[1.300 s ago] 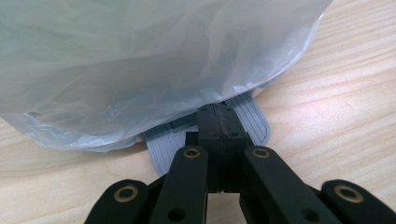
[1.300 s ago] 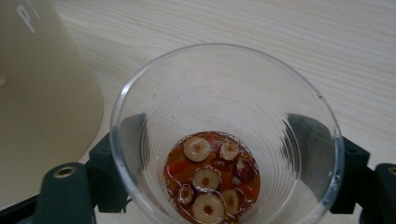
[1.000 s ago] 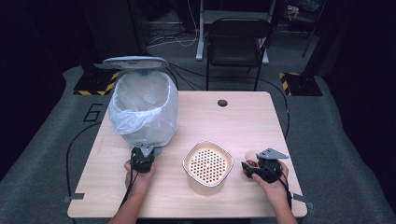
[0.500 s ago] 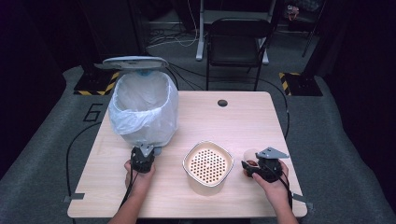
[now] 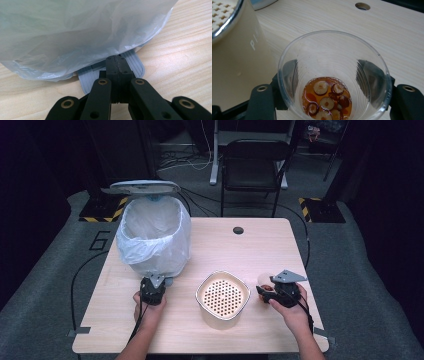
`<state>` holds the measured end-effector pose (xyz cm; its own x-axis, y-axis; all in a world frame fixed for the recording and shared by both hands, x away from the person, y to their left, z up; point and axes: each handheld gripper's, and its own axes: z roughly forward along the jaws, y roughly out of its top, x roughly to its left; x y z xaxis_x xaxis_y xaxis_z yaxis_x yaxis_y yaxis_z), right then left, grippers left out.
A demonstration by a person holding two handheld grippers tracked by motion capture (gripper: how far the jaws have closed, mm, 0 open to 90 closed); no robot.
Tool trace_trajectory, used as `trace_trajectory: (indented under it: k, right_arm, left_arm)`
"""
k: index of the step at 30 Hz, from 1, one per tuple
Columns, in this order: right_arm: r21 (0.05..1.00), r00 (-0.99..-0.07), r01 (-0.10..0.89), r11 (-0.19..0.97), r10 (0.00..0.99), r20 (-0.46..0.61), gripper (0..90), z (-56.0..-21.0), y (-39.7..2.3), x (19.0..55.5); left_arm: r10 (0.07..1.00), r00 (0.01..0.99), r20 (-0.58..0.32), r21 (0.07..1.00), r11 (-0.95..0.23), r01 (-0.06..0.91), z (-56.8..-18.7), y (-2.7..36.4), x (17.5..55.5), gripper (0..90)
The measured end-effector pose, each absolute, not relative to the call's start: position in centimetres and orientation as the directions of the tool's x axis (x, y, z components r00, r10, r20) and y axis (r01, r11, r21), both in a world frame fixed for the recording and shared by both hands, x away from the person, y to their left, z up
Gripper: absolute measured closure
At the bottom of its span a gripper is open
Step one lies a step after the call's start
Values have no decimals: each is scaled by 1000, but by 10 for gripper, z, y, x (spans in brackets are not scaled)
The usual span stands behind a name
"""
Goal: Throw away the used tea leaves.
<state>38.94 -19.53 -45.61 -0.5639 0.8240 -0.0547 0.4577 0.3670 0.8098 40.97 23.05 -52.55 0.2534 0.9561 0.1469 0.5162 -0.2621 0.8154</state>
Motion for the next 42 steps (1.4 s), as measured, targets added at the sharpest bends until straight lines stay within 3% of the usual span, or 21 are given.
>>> trace_trajectory:
  k: [20,42]
  right_arm:
    - [821,-657,364,439,746,-108,374,-413,-171,428]
    - [830,-748,265,490,648,-144,386,-392,-138,454]
  left_arm:
    - [956,255,142,817,-259,515,-526,231,410,900]
    - [956,255,142,817,-259,515,-526,231,410,900]
